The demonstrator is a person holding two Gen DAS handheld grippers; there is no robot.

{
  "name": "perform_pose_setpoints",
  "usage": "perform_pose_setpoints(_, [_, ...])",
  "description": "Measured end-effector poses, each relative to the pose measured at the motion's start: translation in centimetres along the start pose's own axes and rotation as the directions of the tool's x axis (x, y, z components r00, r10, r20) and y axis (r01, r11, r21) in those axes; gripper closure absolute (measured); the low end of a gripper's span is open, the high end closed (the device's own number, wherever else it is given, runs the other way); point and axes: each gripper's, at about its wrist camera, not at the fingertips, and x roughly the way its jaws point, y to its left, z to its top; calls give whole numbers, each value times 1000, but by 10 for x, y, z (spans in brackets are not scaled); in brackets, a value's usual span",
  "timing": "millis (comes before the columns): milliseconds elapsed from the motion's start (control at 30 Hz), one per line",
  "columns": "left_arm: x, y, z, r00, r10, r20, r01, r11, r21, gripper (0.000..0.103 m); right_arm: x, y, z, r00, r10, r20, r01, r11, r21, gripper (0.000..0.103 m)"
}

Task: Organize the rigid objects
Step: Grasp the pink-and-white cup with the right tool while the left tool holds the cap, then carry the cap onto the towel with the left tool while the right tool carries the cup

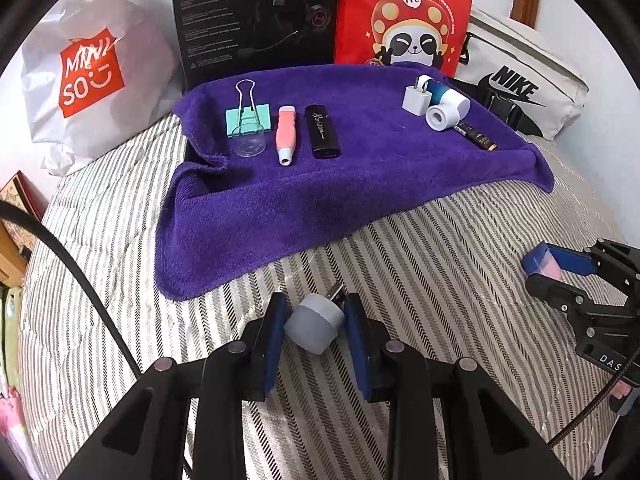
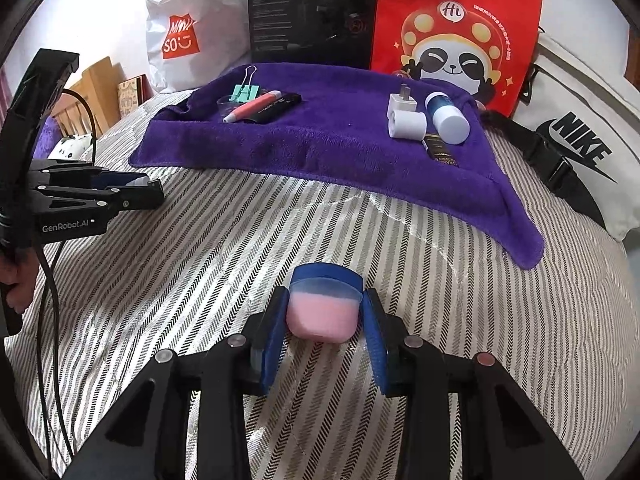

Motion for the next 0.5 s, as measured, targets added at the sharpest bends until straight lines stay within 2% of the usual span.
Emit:
perform_pose_setpoints(100, [0,4,1,1000,-23,0,23,1000,-15,75,0,0,0,1000,2,-3,-2,1000,-9,67])
perform_pose_setpoints(233, [-6,14,-2,995,-98,15,98,993,-64,75,-4,0,1,1000,11,-27,-12,999,-34,67])
perform_pose_setpoints(500, [-22,12,9,995,-88,39,90,995,-51,75,-23,-5,16,998,54,12,-53,997,-61,67])
